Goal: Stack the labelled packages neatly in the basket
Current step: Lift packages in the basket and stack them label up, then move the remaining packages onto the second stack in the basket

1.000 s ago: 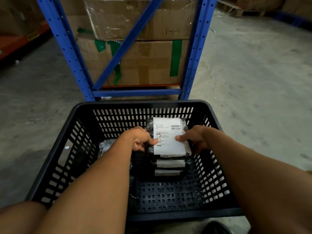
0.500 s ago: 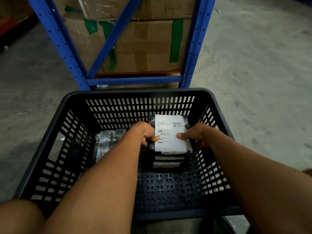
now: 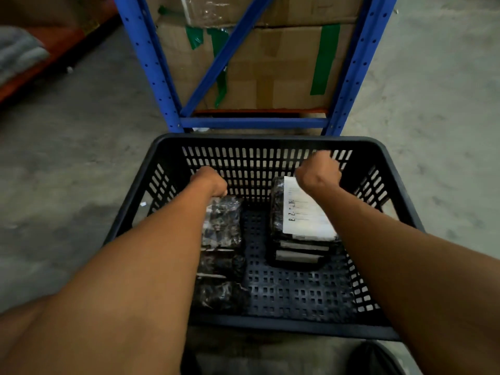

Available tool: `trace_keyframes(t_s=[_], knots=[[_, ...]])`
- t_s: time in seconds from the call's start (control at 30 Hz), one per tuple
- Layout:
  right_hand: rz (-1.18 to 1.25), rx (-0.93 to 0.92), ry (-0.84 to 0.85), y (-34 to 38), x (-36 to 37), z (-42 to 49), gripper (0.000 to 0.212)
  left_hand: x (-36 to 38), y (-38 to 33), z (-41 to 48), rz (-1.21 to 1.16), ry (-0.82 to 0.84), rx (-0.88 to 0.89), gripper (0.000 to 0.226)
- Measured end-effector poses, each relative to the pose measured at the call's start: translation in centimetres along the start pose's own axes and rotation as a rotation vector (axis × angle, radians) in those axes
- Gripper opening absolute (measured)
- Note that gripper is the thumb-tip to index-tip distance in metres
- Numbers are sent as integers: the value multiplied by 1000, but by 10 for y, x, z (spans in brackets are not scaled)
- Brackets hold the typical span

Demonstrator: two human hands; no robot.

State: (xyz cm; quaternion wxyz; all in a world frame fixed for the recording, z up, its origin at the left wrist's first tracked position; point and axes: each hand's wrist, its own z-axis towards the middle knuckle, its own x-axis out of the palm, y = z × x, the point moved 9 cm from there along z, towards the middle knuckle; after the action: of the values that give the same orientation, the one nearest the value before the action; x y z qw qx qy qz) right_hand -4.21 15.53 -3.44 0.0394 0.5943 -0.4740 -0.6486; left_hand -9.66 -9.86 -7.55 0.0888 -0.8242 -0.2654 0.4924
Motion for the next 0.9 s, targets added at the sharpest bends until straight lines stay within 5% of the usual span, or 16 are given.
trace_keyframes(t_s=[0.1, 0.23, 0.33, 0.57, 0.7, 0.9], knots=[[8, 6, 180, 25, 63, -19, 14, -17, 40, 5, 6, -65, -65, 48], [-46, 38, 376, 33, 133, -47, 41, -7, 65, 12, -9, -27, -88, 43], [-88, 95, 470, 19, 170, -53, 37, 6, 78, 26, 12, 20, -119, 44], [-111, 229, 531, -7, 216, -42, 39, 39, 89, 57, 18, 74, -159, 40], [-118, 282, 555, -14, 237, -42, 54, 52, 88, 65, 52, 109, -226, 66], [-103, 319, 556, -22, 235, -39, 53, 62, 97, 61, 3, 104, -358, 75]])
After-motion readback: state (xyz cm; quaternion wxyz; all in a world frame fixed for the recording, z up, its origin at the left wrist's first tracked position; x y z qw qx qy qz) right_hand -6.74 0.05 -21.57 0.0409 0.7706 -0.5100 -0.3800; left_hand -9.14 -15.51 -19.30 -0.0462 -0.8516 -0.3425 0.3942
